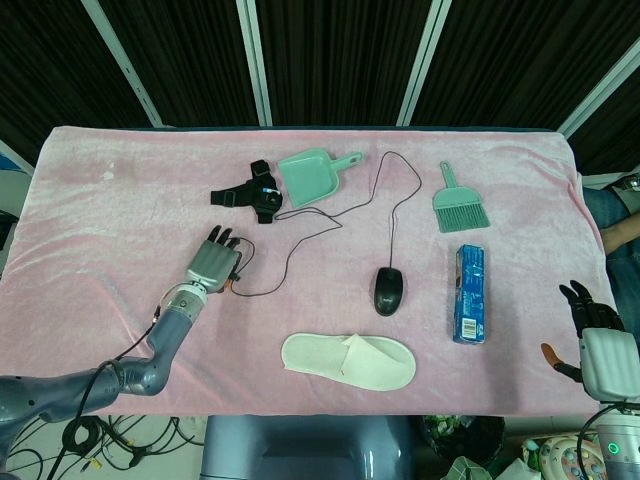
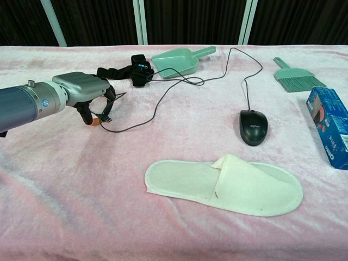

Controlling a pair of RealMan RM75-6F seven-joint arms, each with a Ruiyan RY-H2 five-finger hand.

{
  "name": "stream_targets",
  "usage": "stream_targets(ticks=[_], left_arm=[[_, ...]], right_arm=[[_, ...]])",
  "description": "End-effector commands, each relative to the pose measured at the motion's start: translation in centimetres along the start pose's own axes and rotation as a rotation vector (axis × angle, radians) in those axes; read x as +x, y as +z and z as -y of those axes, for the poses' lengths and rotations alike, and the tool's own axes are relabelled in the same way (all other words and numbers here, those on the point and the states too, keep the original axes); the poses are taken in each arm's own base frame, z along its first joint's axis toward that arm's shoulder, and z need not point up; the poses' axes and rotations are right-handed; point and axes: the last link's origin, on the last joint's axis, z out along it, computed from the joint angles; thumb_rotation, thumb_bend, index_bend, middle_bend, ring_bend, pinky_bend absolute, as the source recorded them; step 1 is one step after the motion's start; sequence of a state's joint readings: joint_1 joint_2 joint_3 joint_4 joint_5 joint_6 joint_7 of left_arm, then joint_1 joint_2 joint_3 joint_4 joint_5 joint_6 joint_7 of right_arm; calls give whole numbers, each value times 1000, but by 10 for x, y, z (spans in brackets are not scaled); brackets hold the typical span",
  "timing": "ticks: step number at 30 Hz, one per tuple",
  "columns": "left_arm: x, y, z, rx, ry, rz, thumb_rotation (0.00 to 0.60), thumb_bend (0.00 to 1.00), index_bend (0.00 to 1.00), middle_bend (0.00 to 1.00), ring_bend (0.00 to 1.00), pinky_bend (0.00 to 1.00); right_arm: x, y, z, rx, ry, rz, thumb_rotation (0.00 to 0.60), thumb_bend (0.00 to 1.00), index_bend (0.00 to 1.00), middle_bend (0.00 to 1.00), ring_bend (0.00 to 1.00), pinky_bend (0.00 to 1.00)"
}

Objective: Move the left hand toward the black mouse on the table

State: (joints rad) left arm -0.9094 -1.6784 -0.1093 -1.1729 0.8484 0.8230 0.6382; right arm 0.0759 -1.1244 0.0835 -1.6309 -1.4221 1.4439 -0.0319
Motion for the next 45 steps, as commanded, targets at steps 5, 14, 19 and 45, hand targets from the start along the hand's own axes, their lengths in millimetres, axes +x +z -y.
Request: stream_targets(ticks=[5, 14, 19, 45], left_arm=[[16, -9, 17, 34, -45, -52, 600, 422, 567, 178, 0, 0], [30, -47, 61, 51, -149, -41, 600, 421, 572, 178, 0, 0], [45, -55, 60, 10, -354, -31, 600, 421, 573, 177, 0, 0], [105, -105, -59, -570, -703, -60, 600, 421, 583, 184, 0, 0]], right_arm=[[0, 0, 0, -1, 2, 1, 600, 146, 128, 70, 228, 191], [-1, 0, 1, -3, -5, 6, 600, 146, 128, 70, 229, 191], [-1, 0, 1, -7, -7, 7, 600, 149, 129, 70, 229, 191], [-1, 1, 0, -22, -14, 16, 600, 151, 129, 70, 228, 191]])
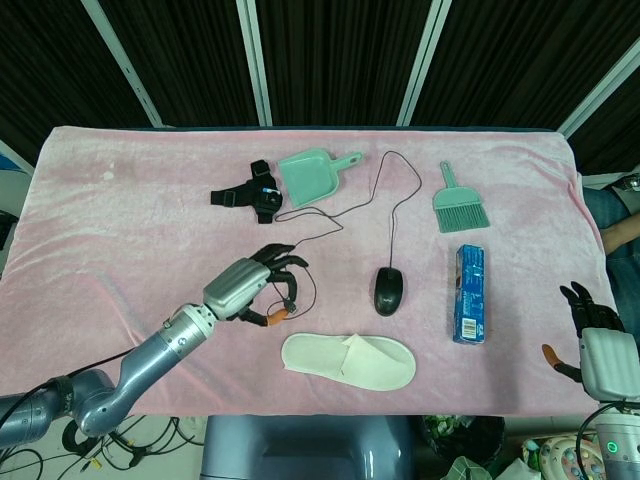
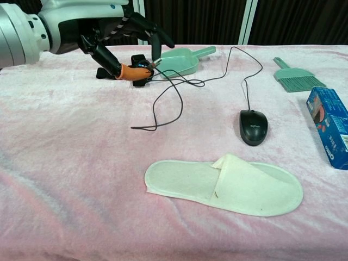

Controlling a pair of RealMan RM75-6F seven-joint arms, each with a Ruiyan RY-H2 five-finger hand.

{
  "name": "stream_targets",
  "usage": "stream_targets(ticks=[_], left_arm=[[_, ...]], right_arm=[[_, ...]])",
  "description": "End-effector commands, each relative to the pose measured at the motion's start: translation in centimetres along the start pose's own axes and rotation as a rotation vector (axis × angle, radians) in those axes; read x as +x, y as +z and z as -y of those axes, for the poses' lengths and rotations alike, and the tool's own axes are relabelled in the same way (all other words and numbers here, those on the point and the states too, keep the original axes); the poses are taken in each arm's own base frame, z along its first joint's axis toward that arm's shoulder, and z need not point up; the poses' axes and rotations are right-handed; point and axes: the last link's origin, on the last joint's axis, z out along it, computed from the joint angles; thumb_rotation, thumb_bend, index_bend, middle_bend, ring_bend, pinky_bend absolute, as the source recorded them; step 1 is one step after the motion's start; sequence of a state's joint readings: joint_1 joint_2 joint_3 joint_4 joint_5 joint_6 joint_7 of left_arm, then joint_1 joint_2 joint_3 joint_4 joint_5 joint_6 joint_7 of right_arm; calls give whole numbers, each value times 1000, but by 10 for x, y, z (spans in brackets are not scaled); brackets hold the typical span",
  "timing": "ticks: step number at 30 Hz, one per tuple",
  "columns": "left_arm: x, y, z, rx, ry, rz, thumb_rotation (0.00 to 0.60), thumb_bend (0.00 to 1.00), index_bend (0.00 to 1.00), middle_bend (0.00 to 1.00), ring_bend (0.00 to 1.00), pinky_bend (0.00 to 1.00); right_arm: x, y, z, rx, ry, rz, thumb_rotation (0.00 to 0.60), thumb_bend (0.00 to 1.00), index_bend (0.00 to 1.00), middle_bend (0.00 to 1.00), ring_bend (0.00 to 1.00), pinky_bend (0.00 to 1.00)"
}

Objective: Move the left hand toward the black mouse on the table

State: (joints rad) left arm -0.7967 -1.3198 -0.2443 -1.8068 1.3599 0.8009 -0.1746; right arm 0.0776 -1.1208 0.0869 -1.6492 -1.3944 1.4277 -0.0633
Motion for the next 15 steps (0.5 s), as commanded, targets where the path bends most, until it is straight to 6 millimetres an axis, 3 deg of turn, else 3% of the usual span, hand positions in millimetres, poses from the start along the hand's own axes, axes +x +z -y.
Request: stream_targets(ticks=[1, 10, 15], left_arm=[[-8, -1, -11, -36, -39, 48, 600, 421, 584, 184, 0, 0], [-20, -8, -27, -90, -151, 113, 600, 421, 590, 186, 0, 0], [-15, -16, -30, -122, -121, 100, 600, 421, 596, 190, 0, 0]], right_arm=[[0, 0, 0, 0, -2, 0, 600, 151, 128, 70, 229, 191], [0, 0, -1, -6, -4, 1, 600, 151, 128, 70, 229, 191], [0, 0, -1, -6, -3, 0, 600, 151, 128, 70, 228, 191]])
